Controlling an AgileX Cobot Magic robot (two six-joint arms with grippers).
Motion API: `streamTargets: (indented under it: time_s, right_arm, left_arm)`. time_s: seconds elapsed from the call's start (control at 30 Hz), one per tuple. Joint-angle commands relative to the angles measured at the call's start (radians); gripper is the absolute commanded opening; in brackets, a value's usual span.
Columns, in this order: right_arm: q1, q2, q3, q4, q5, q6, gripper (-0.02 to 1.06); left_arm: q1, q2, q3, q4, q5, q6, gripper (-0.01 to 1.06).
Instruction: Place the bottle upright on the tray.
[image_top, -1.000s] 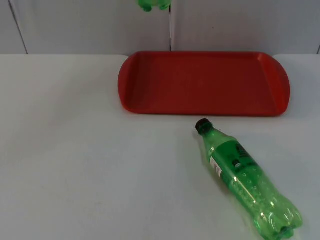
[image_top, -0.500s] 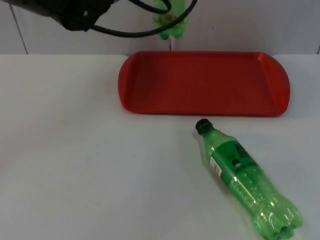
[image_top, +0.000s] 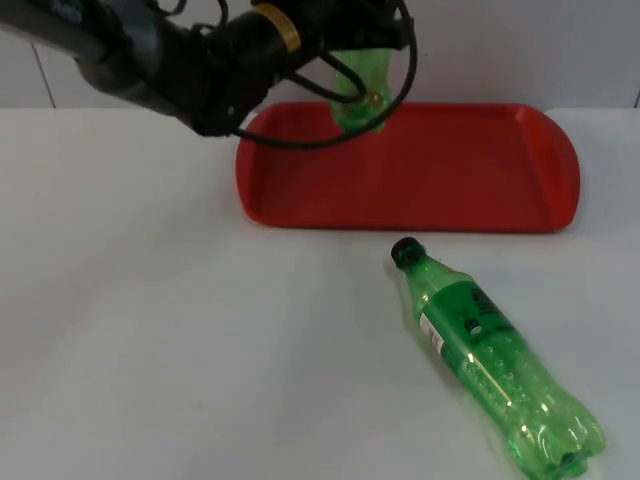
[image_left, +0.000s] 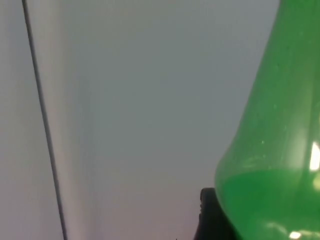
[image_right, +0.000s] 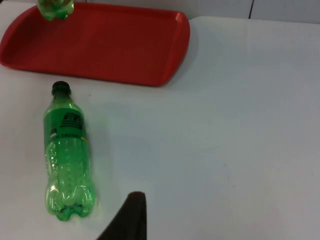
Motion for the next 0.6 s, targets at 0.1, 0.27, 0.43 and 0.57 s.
streamTargets:
  time_s: [0.1, 0.27, 0.43, 0.57]
  right_arm:
    - [-0.006, -0.003, 0.006, -0.006, -0.008, -0.010, 1.05]
    - [-0.006, -0.003, 0.006, -0.006, -0.008, -0.010, 1.05]
    - [-0.006, -0.003, 0.006, -0.006, -0.008, -0.010, 1.05]
    - [-0.006, -0.003, 0.006, -0.006, -0.008, -0.010, 1.05]
  left_arm:
    - [0.002, 0.095, -0.098, -0.038, -0.031, 0.002, 0.00]
    - [0.002, 0.152, -0.138, -0.090, -0.029, 0.039, 0.00]
    - [0.002, 0.168, -0.138, -0.111, -0.017, 0.064, 0.00]
    - [0.002, 0.168, -0.138, -0.116, 0.007, 0.092, 0.00]
